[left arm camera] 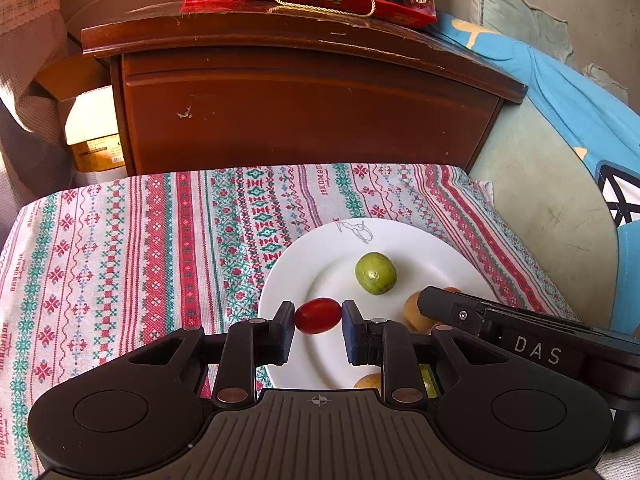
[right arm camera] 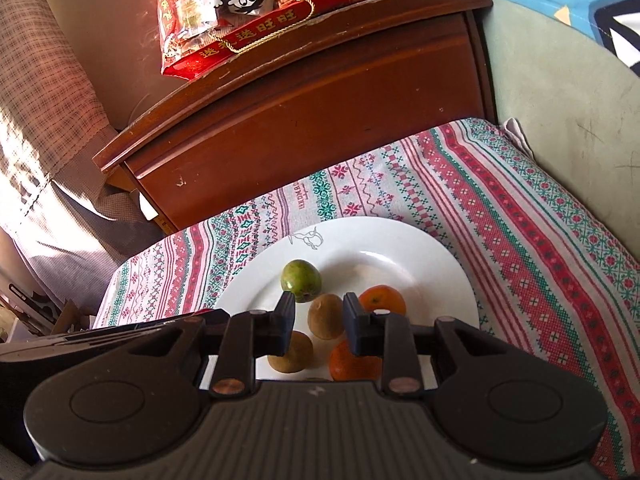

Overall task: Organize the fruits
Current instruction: 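Carry the kiwi and cherry tomato over the plate and open both grippers, then withdraw both grippers from the plate toward the remaining tangerines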

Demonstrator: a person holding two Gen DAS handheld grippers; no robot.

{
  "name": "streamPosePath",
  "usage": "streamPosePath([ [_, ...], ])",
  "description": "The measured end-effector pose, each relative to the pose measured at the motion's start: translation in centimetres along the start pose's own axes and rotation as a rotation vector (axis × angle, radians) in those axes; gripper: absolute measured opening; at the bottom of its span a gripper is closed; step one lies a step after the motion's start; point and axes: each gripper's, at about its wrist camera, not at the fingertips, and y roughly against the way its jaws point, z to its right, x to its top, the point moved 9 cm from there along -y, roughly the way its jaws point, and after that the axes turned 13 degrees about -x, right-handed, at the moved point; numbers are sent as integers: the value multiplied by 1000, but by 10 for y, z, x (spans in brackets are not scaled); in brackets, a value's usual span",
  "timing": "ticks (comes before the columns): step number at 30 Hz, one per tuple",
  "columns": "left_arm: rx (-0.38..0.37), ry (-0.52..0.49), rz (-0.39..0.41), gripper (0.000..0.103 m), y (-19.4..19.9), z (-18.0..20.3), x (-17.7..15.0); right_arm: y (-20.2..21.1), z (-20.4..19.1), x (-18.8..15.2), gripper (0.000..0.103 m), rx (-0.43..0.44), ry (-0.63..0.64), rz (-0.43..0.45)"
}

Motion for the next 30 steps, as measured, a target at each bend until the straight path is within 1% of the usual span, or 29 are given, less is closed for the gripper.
streamPosePath([
  [4, 3, 4, 7, 25, 1, 0, 4, 4, 1, 3, 29, -2, -4, 8],
  [6, -1, 12, 10, 30, 3, 1, 7, 8, 0, 5, 30, -5, 3, 19],
  [7, 2, 10, 12, 35, 5, 1, 8, 9, -1, 6, 31, -5, 7, 25],
  [10, 19, -5, 17, 36, 11, 2, 12, 14, -4, 7, 38, 2, 21, 34],
  [11, 17, 0, 15, 37, 12, 2, 13, 15, -6, 7, 41, 3, 29, 34],
  [13, 15, 16, 11, 37, 15, 0, 14, 17, -9, 6, 44, -2, 46, 37],
  [16, 20, 19, 18, 37, 22, -4, 15, 20, -15, 3, 44, 2, 74, 36],
  [18, 28, 20, 24, 42, 27, -6, 16, 21, -18, 0, 44, 10, 85, 30],
  [19, 32, 22, 27, 47, 30, -8, 16, 22, -20, -2, 44, 16, 93, 25],
  [21, 51, 42, 38, 47, 37, -13, 16, 24, -25, -6, 44, 30, 106, 17],
  [24, 64, 62, 53, 47, 48, -22, 16, 32, -34, -10, 44, 46, 134, 32],
  [30, 67, 85, 86, 49, 72, -33, 13, 49, -52, -22, 45, 94, 168, 43],
])
